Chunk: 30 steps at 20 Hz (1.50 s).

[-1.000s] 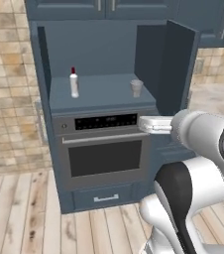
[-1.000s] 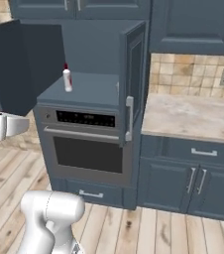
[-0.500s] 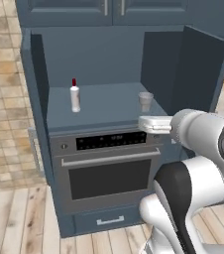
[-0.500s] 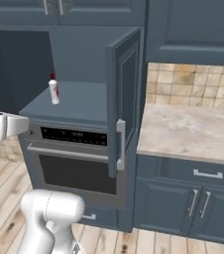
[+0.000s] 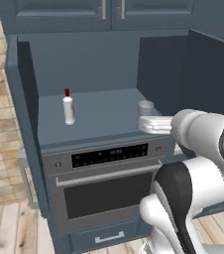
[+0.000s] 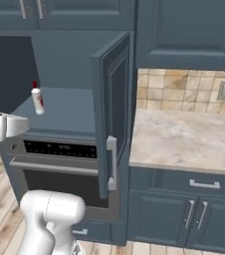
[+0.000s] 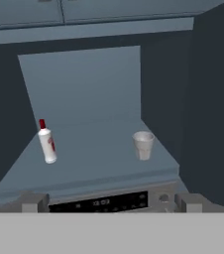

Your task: There is a bowl on the dining counter. Grab a lemon wedge from the fridge and place it in the bowl. Then get the liquor bottle and glass cup from the cabinet and place them next to the bowl.

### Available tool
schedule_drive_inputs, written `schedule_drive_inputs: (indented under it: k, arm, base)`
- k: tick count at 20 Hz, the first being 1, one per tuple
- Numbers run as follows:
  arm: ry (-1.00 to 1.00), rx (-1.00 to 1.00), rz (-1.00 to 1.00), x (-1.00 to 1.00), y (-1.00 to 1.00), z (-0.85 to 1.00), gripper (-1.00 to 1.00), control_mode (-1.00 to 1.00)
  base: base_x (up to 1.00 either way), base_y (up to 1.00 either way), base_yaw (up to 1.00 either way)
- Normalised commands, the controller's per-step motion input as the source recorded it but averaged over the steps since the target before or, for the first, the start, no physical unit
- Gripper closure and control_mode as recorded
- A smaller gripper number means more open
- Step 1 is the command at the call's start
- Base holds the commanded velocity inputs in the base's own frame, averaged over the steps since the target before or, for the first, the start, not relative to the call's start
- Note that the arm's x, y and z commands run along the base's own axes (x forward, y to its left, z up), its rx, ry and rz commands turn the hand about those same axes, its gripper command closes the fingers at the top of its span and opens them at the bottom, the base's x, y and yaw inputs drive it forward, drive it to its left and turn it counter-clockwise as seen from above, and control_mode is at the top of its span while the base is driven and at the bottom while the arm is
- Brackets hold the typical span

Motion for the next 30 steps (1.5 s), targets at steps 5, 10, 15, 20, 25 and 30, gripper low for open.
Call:
schedule_drive_inputs:
  k: [5,10,15,20,25,30]
  arm:
    - [0.00,0.00,0.00,0.00,0.00,0.00,-1.00,1.00]
    - [0.00,0.00,0.00,0.00,0.00,0.00,-1.00,1.00]
    - [0.00,0.00,0.00,0.00,0.00,0.00,-1.00,1.00]
    - [0.00,0.00,0.00,0.00,0.00,0.00,-1.00,1.00]
    - [0.00,0.00,0.00,0.00,0.00,0.00,-1.00,1.00]
    - [0.00,0.00,0.00,0.00,0.00,0.00,-1.00,1.00]
  base:
    - [0.49,0.20,-0.15]
    - [0.46,0.23,-0.12]
    - [0.50,0.18,-0.08]
    - [0.44,0.29,-0.04]
    - [0.42,0.28,-0.01]
    - [0.33,0.22,0.00]
